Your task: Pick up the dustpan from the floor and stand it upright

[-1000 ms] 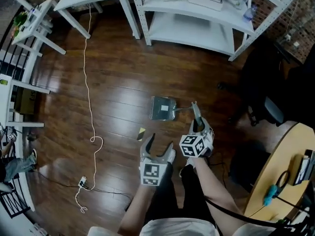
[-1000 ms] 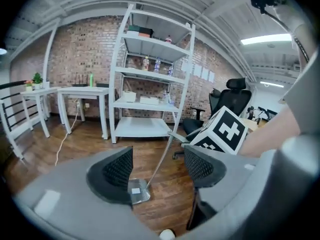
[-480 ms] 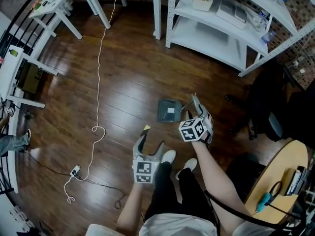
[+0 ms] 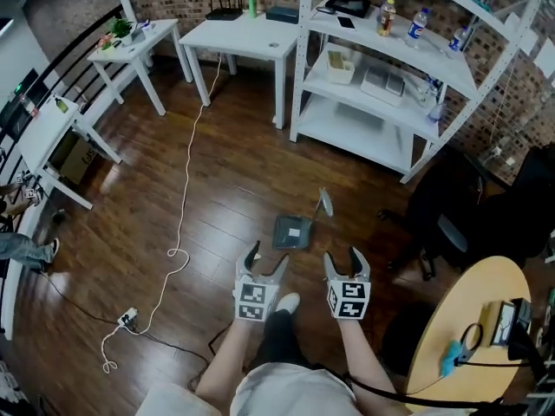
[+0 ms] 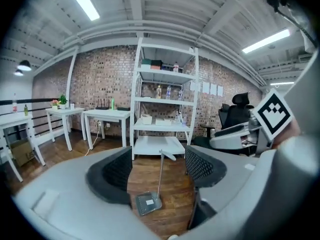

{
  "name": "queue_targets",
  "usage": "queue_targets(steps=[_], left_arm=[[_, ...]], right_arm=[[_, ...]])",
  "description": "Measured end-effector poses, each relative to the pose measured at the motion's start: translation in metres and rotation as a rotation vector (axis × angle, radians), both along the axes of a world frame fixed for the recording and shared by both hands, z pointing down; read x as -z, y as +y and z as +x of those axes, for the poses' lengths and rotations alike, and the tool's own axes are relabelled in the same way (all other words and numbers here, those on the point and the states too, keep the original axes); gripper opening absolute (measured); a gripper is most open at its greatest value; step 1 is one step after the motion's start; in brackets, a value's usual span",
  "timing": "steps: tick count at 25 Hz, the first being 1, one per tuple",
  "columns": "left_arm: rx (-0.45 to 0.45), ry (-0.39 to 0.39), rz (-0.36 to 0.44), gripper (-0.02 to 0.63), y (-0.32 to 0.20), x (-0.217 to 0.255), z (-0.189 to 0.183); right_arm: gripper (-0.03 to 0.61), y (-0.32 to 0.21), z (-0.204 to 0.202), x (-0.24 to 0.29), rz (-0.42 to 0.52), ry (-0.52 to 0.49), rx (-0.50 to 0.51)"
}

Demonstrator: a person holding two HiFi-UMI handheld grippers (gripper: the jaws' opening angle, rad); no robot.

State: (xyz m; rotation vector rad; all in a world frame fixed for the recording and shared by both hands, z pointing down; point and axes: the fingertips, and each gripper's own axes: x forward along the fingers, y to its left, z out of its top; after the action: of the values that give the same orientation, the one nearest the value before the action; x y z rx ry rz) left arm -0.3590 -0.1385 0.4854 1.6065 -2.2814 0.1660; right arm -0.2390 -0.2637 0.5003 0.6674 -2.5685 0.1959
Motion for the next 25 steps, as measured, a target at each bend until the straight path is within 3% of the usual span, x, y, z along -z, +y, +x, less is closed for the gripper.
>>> queue_targets(steps=[5,11,15,25], left_arm=[[0.020,-0.049,0.124,0.348,0.058,0.072,0.104],[0.061,-0.094,0.135,0.337,0.139,0.122,0.204],[0.067,-0.144,0.143,0.332,0.175,0.147,0.228],[-0.021,-0.202,0.204,0.328,0.223,0.184,0.265]], right_arm=[[0.259,0.095,0.088,0.085,0.037,-0.272,0.055],[0.259,0.177,0.172,0.129,0.074,-0.301,0.134],[0.258,0.214,0.207,0.155,0.138,-0.306,0.124],[0.258,0.258,0.231,0.200,0.224,-0.320,0.096]])
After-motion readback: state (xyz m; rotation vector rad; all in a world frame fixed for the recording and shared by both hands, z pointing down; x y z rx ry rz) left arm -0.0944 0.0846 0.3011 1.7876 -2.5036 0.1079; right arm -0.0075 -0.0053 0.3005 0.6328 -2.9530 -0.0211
